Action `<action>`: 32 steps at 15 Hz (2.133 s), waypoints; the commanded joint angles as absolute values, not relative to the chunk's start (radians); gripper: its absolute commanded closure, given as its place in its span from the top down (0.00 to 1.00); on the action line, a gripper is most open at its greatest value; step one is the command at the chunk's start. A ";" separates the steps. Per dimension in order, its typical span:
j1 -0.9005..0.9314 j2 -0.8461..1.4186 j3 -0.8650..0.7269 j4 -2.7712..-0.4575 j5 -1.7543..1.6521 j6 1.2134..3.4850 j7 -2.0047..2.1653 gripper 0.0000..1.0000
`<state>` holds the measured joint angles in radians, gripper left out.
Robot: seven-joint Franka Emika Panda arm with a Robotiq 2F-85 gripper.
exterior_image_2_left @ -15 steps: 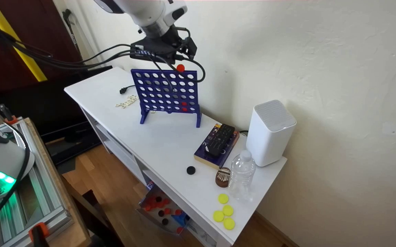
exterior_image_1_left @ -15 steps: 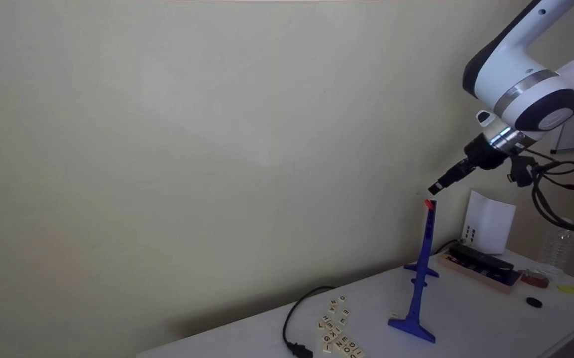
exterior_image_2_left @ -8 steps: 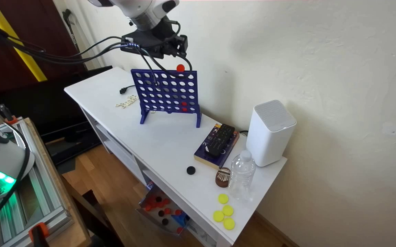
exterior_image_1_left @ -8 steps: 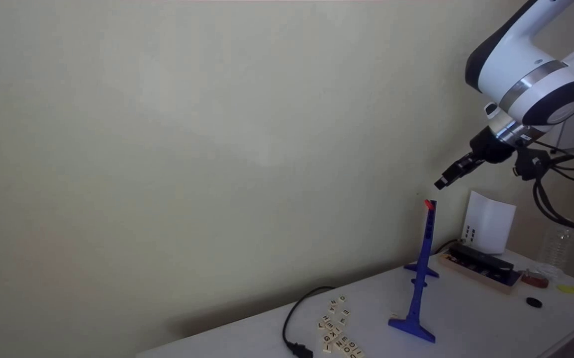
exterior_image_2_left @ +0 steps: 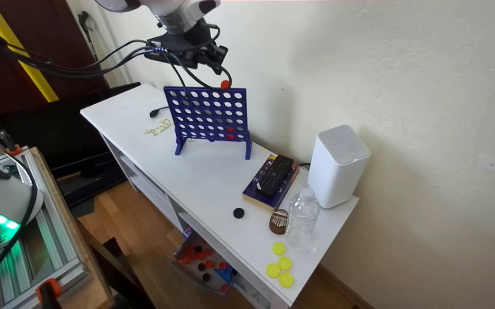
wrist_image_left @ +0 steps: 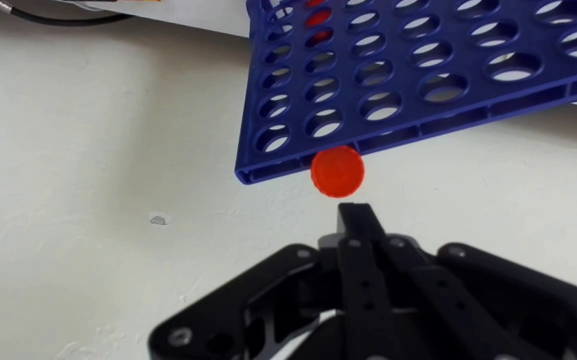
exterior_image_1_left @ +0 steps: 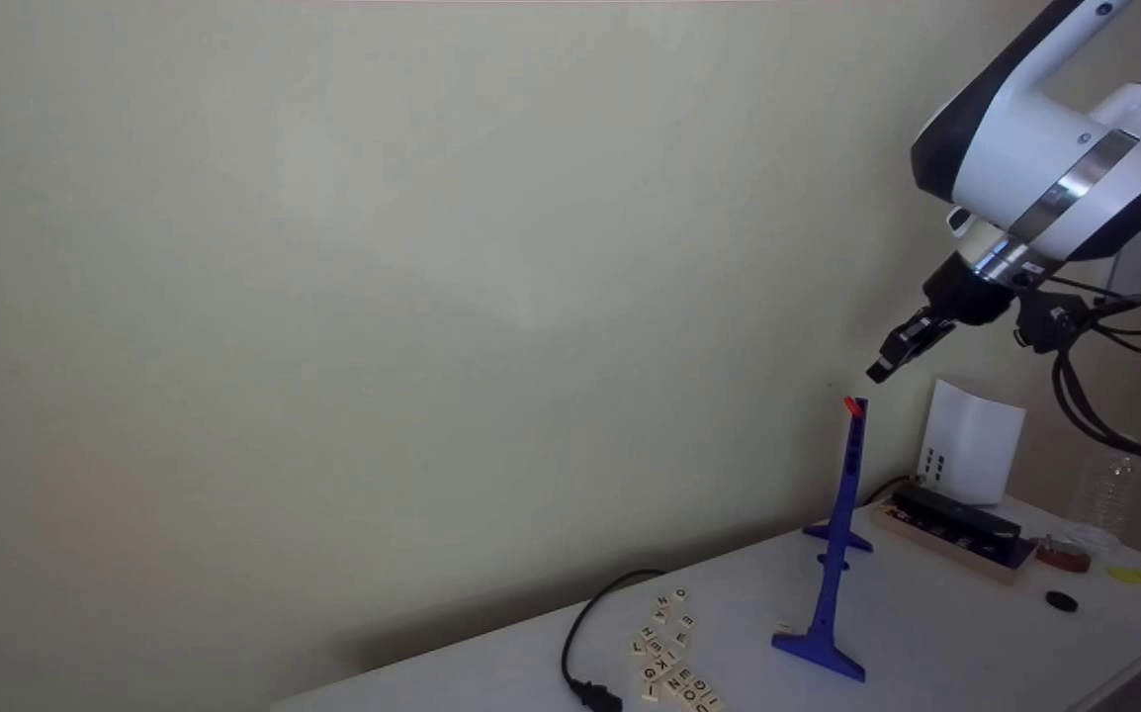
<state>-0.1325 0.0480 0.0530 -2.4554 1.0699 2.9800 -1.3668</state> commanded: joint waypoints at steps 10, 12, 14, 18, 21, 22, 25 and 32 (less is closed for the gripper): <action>-0.119 0.062 0.051 -2.414 0.764 2.949 -1.121 0.00; -0.115 0.073 0.051 -2.402 0.747 2.944 -1.120 0.00; -0.110 0.089 0.051 -2.392 0.731 2.940 -1.123 0.00; -0.102 0.126 0.042 -2.377 0.683 2.939 -1.105 0.00; -0.098 0.151 0.034 -2.369 0.641 2.941 -1.085 0.00; -0.097 0.158 0.032 -2.366 0.629 2.943 -1.079 0.00; -0.100 0.172 0.037 -2.354 0.624 2.938 -1.087 0.00; -0.084 0.196 0.021 -2.344 0.590 2.947 -1.071 0.00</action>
